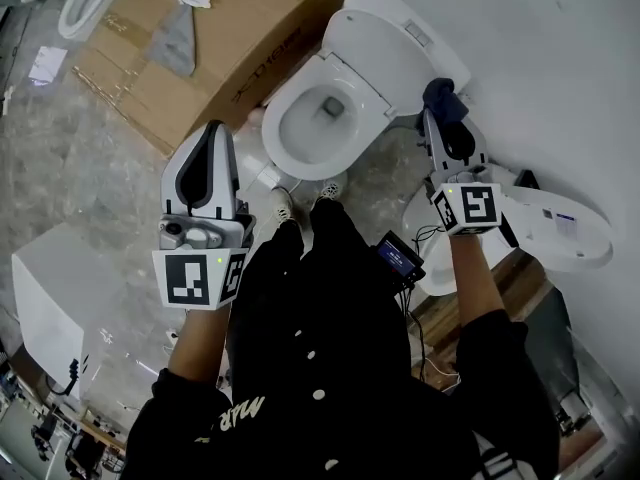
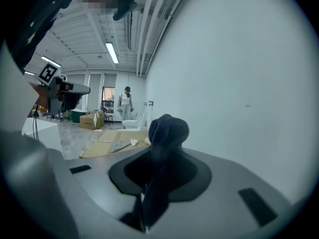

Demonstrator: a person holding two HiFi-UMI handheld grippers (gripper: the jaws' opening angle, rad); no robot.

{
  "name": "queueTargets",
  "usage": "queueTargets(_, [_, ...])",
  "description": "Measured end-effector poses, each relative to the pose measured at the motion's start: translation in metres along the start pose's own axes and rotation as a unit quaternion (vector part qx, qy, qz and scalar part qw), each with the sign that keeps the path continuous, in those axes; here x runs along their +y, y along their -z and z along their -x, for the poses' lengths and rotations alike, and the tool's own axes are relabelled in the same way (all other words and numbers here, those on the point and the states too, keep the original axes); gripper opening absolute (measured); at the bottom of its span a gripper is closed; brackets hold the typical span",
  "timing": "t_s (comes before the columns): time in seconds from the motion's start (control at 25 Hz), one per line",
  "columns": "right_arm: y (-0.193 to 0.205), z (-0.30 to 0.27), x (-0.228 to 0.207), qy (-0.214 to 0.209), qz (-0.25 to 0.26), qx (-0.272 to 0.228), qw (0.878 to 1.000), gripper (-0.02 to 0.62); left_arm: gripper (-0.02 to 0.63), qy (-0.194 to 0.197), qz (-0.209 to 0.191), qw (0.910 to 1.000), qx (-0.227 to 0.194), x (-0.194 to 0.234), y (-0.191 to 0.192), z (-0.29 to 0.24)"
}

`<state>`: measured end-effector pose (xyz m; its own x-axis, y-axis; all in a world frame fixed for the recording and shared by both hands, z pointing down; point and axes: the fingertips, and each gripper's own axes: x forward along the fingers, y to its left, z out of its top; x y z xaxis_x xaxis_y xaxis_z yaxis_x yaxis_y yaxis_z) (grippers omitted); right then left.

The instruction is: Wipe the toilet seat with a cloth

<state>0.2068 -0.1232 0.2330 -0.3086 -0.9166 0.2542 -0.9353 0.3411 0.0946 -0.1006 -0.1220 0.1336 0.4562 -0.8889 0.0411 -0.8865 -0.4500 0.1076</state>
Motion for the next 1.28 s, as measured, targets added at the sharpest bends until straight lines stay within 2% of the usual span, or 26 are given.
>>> queueTargets(0.36, [-0.080,0.085,-0.033,0.073,0.026,-0.065,0.995,0.084,0.011,-0.026,-0.023,0.9981,-0.051,0.029,-0.071,0.034])
queueTargets(0.56, [-0.109,0.125,-0.037,0.109,0.005,-0.093,0.990,0.083,0.011,-0.030,-0.030,0.9964,-0.073,0.035,-0.100,0.057])
queueTargets(0.8, [-0.132,0.156,-0.039,0.135,-0.010,-0.126,0.983,0.083,0.011,-0.037,-0.032,0.9951,-0.086,0.032,-0.115,0.076])
queueTargets(1.28, [-0.139,0.211,-0.047,0.189,-0.047,-0.160,0.968,0.084,0.011,-0.037,-0.037,0.9941,-0.094,0.023,-0.120,0.090])
